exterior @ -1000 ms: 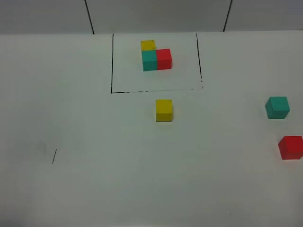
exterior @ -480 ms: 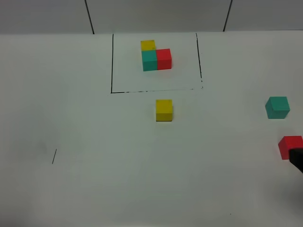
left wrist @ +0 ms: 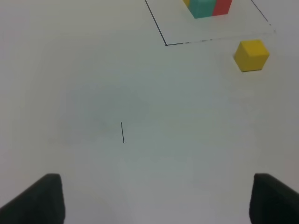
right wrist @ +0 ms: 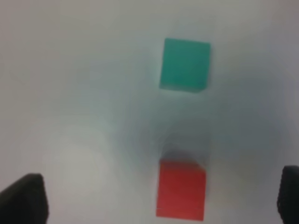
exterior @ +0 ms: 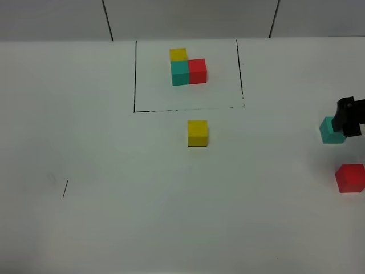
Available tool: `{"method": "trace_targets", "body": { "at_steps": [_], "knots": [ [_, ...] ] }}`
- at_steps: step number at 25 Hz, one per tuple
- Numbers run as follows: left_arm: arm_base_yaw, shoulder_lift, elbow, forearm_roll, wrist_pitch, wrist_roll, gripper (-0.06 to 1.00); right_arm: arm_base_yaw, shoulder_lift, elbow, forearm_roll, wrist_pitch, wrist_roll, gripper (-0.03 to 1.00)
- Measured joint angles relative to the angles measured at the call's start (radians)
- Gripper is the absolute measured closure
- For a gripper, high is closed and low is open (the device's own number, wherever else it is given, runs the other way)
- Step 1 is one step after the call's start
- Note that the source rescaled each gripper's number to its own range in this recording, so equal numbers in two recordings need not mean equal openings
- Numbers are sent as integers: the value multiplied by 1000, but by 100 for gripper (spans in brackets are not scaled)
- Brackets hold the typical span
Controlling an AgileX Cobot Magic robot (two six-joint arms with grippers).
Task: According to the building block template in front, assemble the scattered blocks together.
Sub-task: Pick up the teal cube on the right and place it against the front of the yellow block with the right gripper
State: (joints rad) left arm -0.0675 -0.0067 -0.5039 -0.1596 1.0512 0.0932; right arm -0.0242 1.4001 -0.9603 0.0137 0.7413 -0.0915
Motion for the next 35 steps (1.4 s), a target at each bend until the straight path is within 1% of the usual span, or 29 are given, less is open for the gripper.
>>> {"method": "trace_targets", "body": {
  "at_steps": [2, 6, 12, 17, 26, 35],
  "knots": [
    [0, 0, 0, 0, 0, 0, 11, -5, 79, -22, 15, -32, -16, -3],
    [0, 0, 0, 0, 0, 0, 11, -7, 207, -63, 23, -65, -26, -3],
    [0, 0, 0, 0, 0, 0, 11, -22, 329, -153, 23, -76, -29, -3],
    [0, 2, 0, 0, 0, 0, 11, -44, 406, -208, 23, -67, -32, -3],
    [0, 2, 0, 0, 0, 0, 11, -67, 510, -245, 23, -70, -57, -3],
    [0, 2, 0, 0, 0, 0, 11, -67, 568, -245, 24, -115, -62, -3]
  ]
}}
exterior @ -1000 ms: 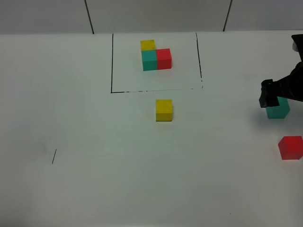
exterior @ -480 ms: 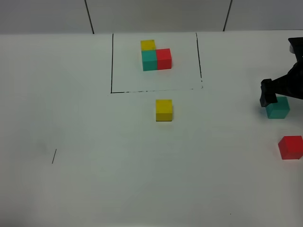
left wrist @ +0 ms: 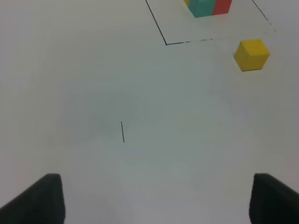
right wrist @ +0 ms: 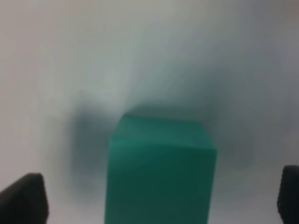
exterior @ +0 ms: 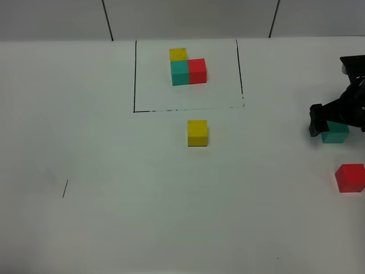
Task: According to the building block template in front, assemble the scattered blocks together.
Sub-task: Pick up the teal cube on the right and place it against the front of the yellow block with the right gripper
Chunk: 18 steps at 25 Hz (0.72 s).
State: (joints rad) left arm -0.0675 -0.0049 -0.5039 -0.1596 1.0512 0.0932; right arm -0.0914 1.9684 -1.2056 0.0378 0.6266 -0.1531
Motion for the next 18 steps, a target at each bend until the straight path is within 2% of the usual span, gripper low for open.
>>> {"method": "trace_targets", "body": {
  "at_steps": [5, 12, 18],
  "knots": [
    [0, 0, 0, 0, 0, -1, 11, 0, 24, -1, 0, -28, -7, -1],
    [0, 0, 0, 0, 0, -1, 11, -9, 29, -2, -5, -30, -8, 16],
    [0, 0, 0, 0, 0, -1, 11, -11, 64, -2, -26, -25, -8, 19]
  ]
}}
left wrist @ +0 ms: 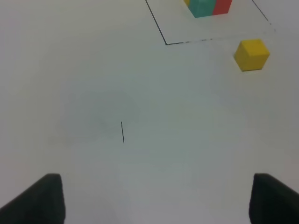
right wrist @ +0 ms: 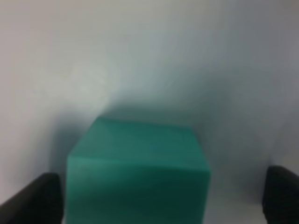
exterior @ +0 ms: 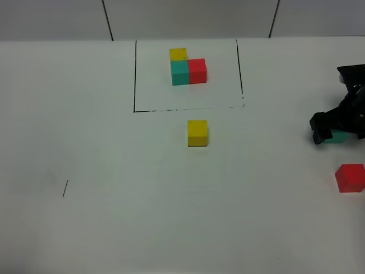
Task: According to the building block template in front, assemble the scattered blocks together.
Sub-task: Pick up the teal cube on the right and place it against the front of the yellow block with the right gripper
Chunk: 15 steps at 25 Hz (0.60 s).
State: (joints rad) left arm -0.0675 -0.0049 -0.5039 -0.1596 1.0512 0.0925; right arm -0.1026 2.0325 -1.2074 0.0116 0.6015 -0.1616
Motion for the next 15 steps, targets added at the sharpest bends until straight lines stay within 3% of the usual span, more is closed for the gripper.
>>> {"method": "trace_targets", "body": {
  "at_steps": [4, 7, 10, 13, 15],
  "knots": [
    [0, 0, 0, 0, 0, 0, 11, 0, 0, 0, -2, -1, 0, 20],
    [0, 0, 0, 0, 0, 0, 11, 0, 0, 0, -2, -1, 0, 26],
    [0, 0, 0, 0, 0, 0, 11, 0, 0, 0, -2, -1, -1, 42],
    [0, 0, 0, 0, 0, 0, 11, 0, 0, 0, -1, -1, -1, 72],
    [0, 0, 0, 0, 0, 0, 11, 0, 0, 0, -2, 0, -1, 77]
  ]
}}
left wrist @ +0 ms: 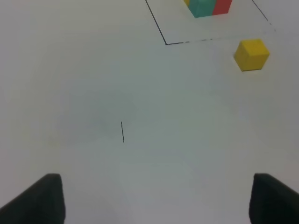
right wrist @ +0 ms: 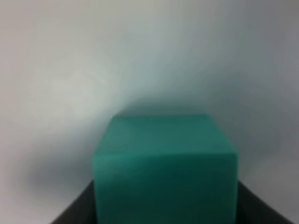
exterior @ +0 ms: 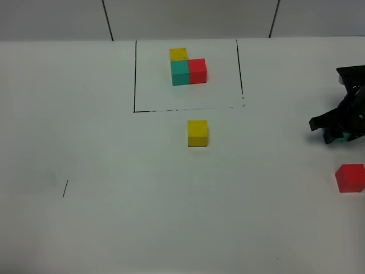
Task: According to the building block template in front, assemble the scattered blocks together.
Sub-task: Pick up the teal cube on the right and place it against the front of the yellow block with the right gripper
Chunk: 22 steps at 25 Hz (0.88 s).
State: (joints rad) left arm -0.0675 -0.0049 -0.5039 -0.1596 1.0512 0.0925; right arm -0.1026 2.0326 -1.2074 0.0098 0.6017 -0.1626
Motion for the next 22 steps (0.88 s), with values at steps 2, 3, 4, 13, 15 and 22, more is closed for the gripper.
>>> {"method": "trace_targets", "body": {
  "at_steps": [2, 3, 4, 13, 15, 22],
  "knots": [
    [0, 0, 0, 0, 0, 0, 11, 2, -1, 0, -4, 6, 0, 77],
    [0, 0, 0, 0, 0, 0, 11, 5, -8, 0, -10, 13, 0, 77],
    [0, 0, 0, 0, 0, 0, 11, 13, -17, 0, -18, 26, 0, 77],
    [0, 0, 0, 0, 0, 0, 11, 249, -186, 0, -38, 212, 291, 77],
    [0, 0, 0, 0, 0, 0, 11, 319, -203, 0, -88, 251, 412, 77],
    [0, 0, 0, 0, 0, 0, 11, 591, -209, 0, -284, 339, 835, 77]
  ]
}}
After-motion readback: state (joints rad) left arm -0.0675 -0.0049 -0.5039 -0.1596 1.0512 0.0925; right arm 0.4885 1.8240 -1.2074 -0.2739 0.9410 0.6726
